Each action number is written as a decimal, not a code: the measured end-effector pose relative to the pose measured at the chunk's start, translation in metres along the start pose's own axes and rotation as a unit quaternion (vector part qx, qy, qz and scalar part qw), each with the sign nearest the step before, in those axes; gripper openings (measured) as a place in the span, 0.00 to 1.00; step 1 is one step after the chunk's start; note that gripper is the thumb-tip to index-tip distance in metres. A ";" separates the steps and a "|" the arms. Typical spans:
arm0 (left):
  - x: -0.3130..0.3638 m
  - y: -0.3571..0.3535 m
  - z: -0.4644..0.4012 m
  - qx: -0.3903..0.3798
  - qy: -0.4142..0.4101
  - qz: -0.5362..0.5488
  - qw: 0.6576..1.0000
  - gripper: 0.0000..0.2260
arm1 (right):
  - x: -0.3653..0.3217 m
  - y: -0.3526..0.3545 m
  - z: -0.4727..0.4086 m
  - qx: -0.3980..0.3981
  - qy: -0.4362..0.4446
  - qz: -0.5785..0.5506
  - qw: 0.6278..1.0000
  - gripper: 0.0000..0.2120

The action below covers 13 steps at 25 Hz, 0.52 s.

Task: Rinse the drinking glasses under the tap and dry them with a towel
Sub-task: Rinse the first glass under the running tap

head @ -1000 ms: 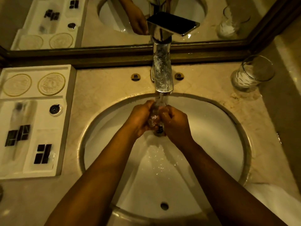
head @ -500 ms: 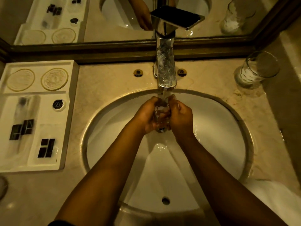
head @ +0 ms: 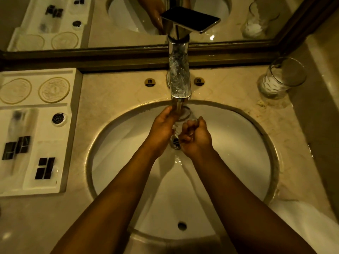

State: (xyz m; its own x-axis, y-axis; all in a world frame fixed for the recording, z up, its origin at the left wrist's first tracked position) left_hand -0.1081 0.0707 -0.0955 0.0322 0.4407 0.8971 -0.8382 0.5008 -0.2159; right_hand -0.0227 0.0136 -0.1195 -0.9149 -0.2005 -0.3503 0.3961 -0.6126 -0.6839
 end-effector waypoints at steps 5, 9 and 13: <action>-0.002 -0.002 0.002 0.063 0.012 -0.017 0.998 0.13 | 0.002 -0.004 0.005 0.018 0.027 0.030 0.999 0.22; -0.011 0.010 -0.011 0.112 0.155 0.103 0.976 0.16 | -0.009 -0.004 0.020 0.087 0.109 0.281 0.949 0.19; -0.009 -0.002 -0.011 -0.022 0.175 0.184 0.967 0.18 | -0.029 -0.024 0.024 0.040 0.226 0.493 0.839 0.15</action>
State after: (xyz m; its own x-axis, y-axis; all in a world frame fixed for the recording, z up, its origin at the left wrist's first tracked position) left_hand -0.1006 0.0739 -0.1075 -0.0750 0.8160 0.5732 -0.8041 0.2904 -0.5187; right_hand -0.0077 0.0153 -0.0774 -0.0151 -0.3404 -0.9402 0.9205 -0.3718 0.1198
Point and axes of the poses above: each hand's wrist, its own z-axis away from the middle knuckle, its own y-axis out of the back of the hand, x = y × z, the point moved 7 cm from there along -z, towards the middle knuckle, and after that the axes turned 13 degrees about -x, right-handed, at the moved point
